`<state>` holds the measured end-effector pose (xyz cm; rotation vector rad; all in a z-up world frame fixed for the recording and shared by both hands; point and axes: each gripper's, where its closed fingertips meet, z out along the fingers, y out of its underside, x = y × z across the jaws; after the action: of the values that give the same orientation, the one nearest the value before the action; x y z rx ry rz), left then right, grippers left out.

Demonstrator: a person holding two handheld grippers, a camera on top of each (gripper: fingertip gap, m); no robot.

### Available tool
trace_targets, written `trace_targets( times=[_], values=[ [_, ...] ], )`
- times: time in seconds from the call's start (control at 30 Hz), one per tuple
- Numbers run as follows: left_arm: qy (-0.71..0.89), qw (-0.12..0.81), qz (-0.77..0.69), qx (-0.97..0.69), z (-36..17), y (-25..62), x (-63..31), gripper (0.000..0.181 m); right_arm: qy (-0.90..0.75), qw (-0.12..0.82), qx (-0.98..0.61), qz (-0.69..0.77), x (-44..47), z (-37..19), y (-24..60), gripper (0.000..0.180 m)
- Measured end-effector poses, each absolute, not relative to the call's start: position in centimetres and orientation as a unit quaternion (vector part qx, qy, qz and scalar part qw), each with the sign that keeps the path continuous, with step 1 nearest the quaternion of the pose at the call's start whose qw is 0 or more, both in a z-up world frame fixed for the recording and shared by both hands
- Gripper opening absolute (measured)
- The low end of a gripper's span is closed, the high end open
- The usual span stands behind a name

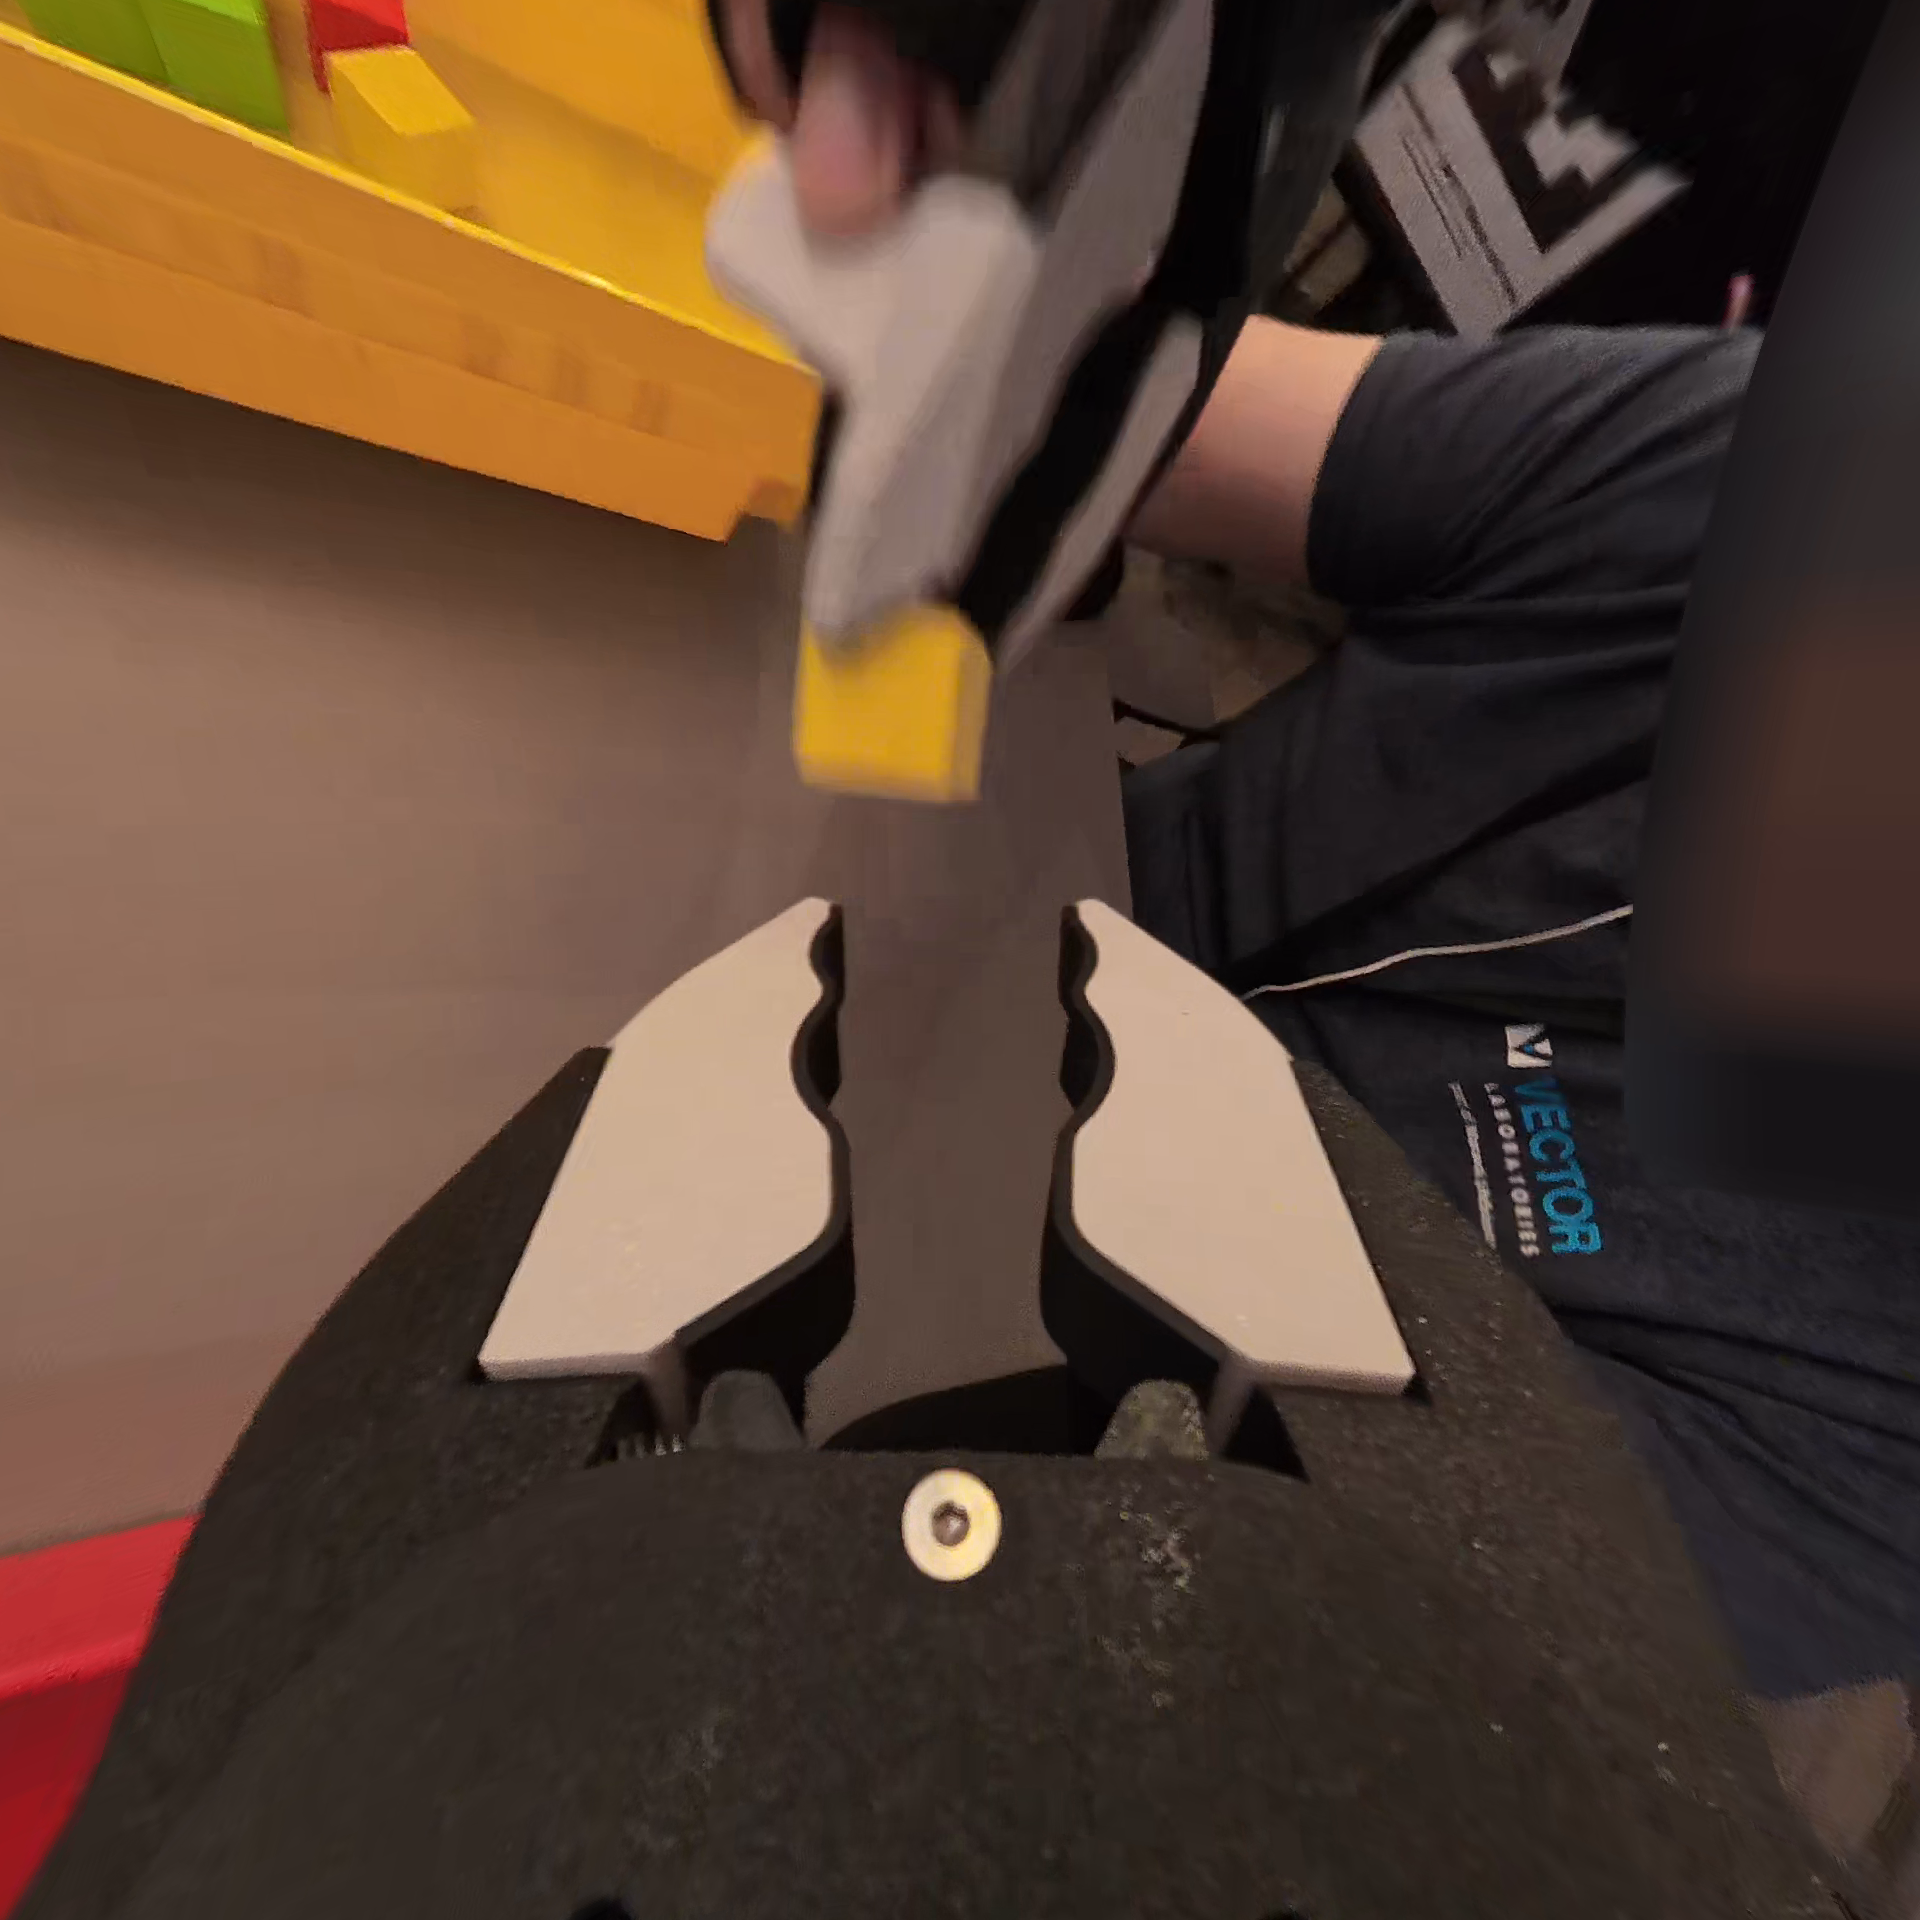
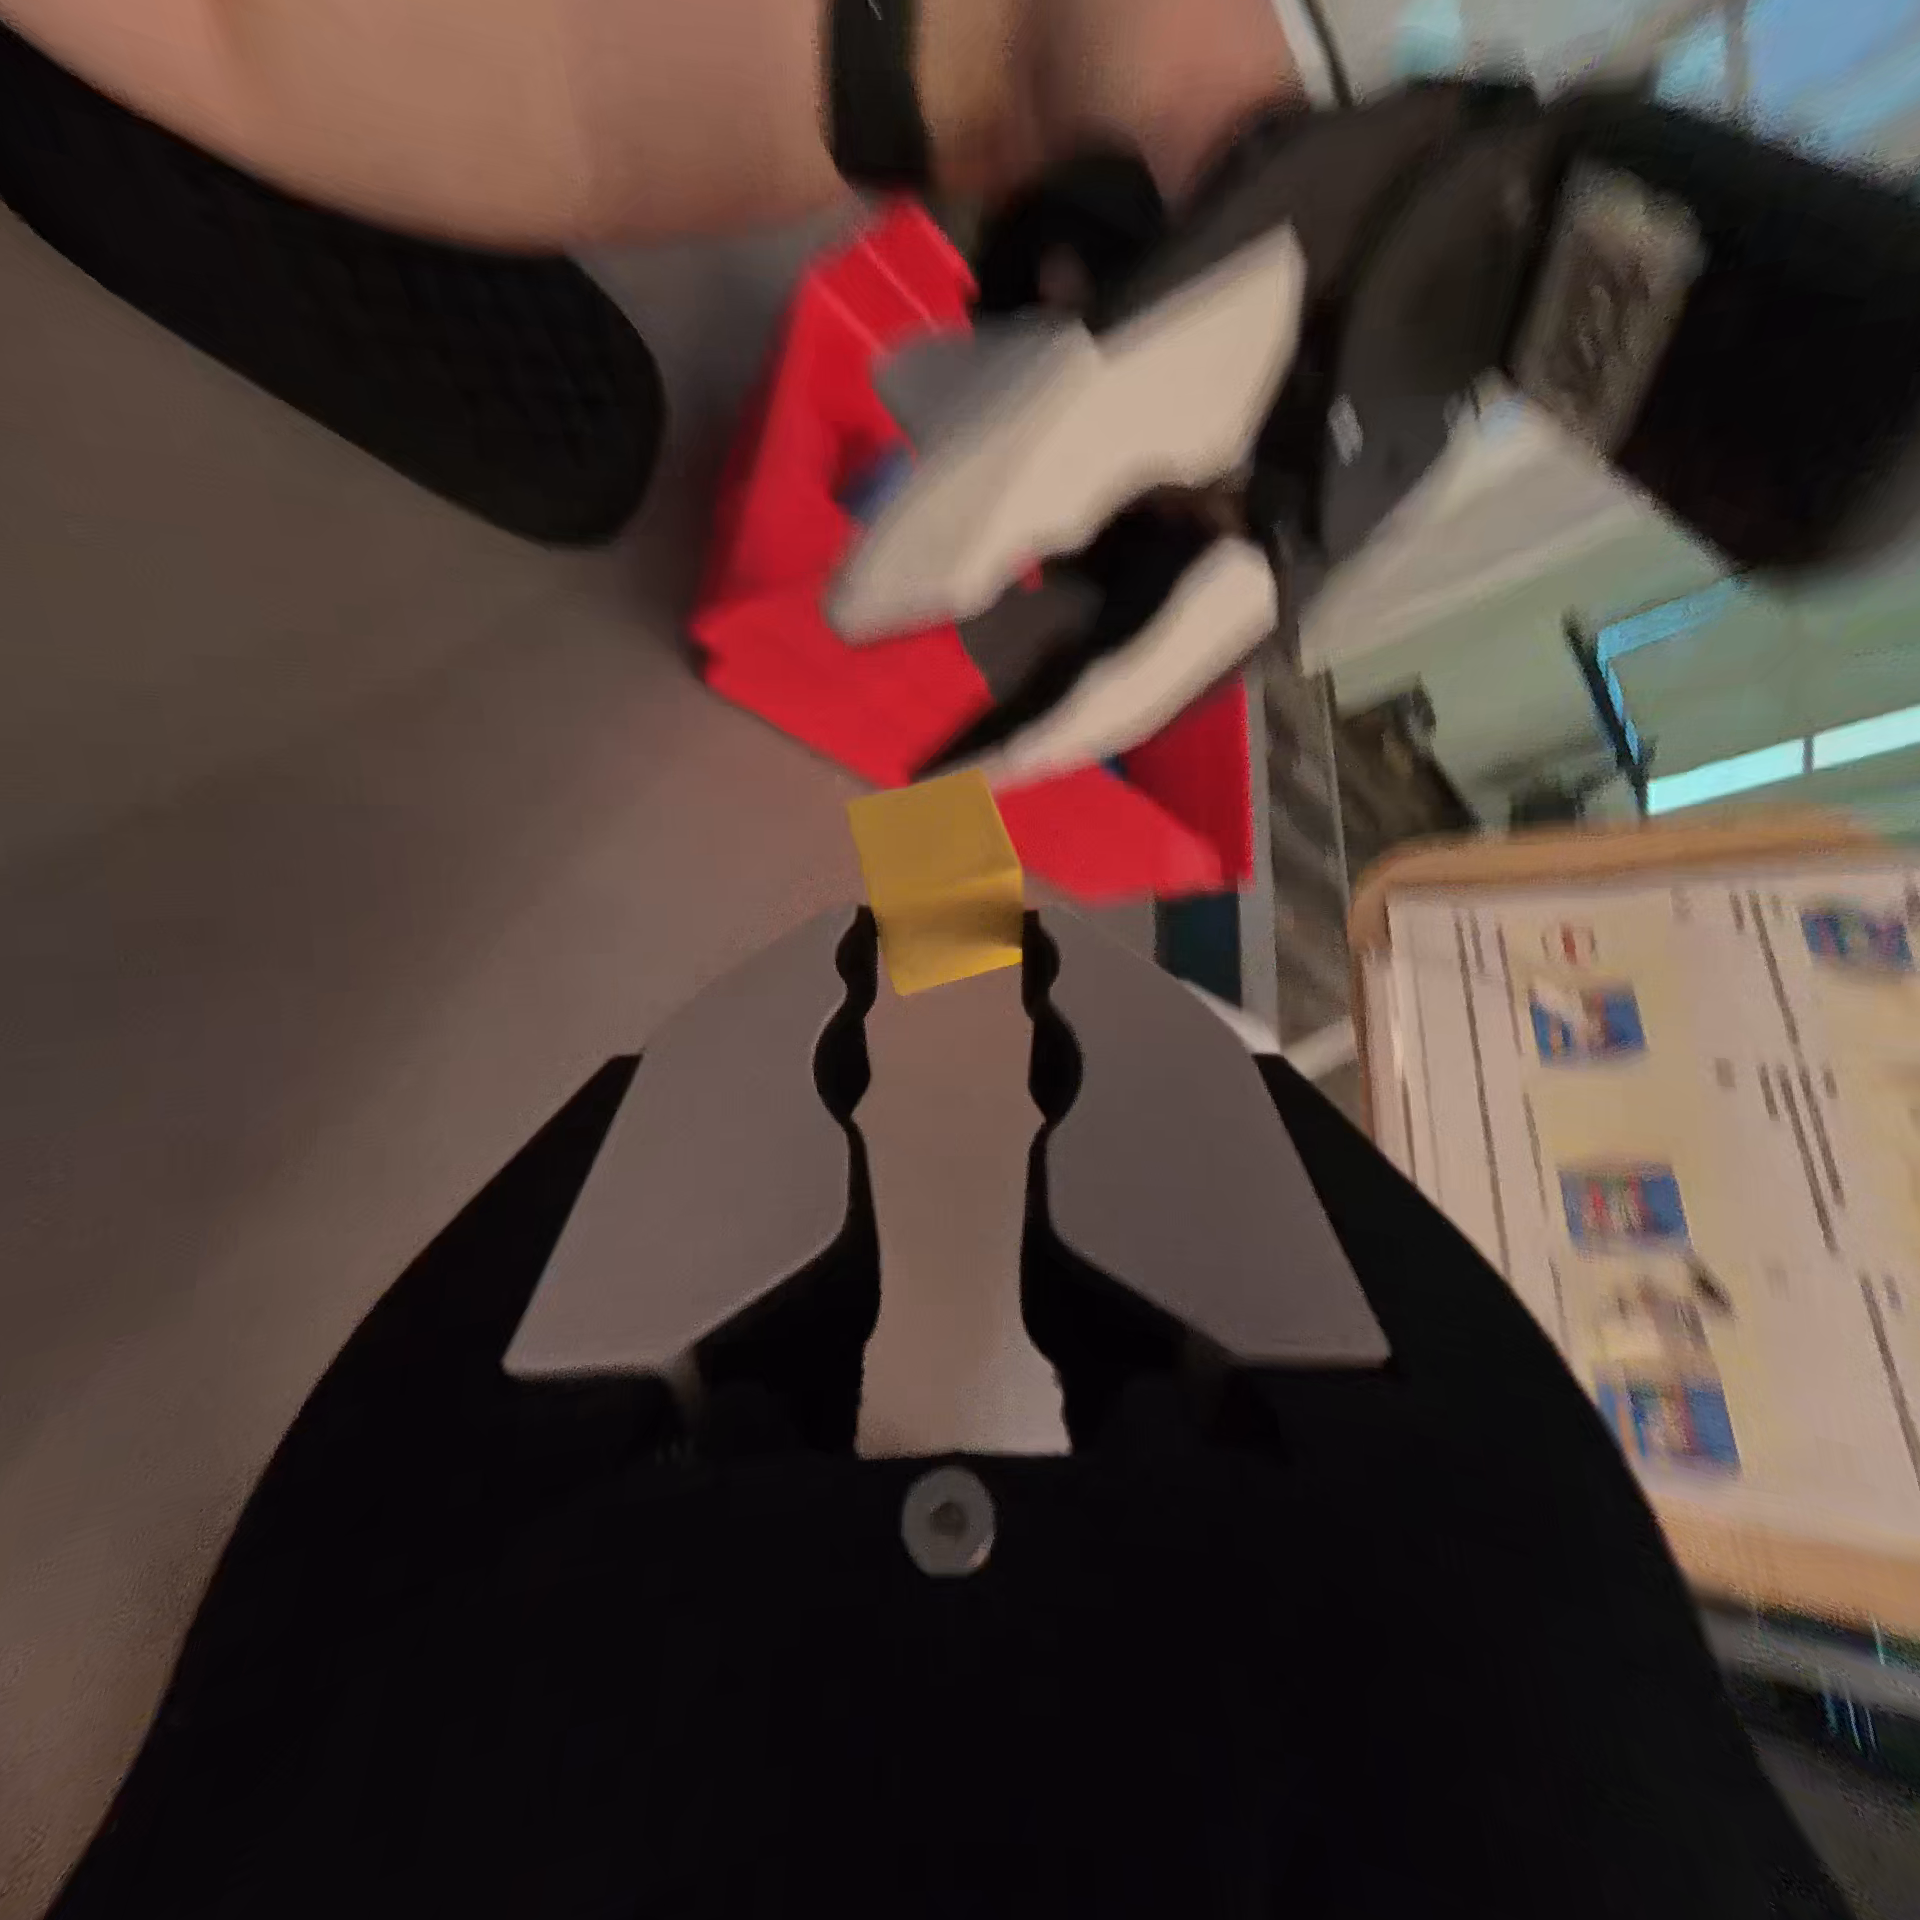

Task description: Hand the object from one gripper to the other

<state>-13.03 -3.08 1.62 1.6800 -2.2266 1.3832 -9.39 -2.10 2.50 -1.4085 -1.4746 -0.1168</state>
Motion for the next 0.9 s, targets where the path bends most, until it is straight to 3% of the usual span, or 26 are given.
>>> trace_targets(
  times=[0.1, 0.23, 0.33, 0.6, 0.8, 0.9],
  values=[
    [-0.692, -0.019, 0.451, 0.564, 2.3, -1.1, -13.2, 0.039, -0.533, 0.426, -0.730, -0.039, -0.3, 1.6, -2.2, 0.028],
    [-0.672, -0.062, 0.450, 0.586, 3.3, 0.8, -13.7, 0.039, -0.362, 0.194, -0.910, -0.060, 13.2, -5.0, -6.8, 0.028],
    [-0.666, -0.075, 0.442, 0.596, 3.5, 1.5, -14.3, 0.039, -0.265, 0.053, -0.961, -0.053, 17.9, -8.8, -10.7, 0.028],
    [-0.659, -0.107, 0.412, 0.620, 3.6, 3.0, -15.6, 0.039, -0.188, -0.091, -0.972, -0.109, 22.0, -13.2, -11.2, 0.028],
    [-0.565, -0.232, 0.272, 0.743, 2.1, 12.7, -18.6, 0.035, -0.192, -0.101, -0.971, -0.099, 22.3, -14.8, -10.6, 0.028],
    [-0.504, -0.244, 0.200, 0.804, 0.2, 17.2, -21.5, 0.037, -0.184, -0.079, -0.977, -0.072, 21.7, -15.0, -10.2, 0.029]
  ],
)
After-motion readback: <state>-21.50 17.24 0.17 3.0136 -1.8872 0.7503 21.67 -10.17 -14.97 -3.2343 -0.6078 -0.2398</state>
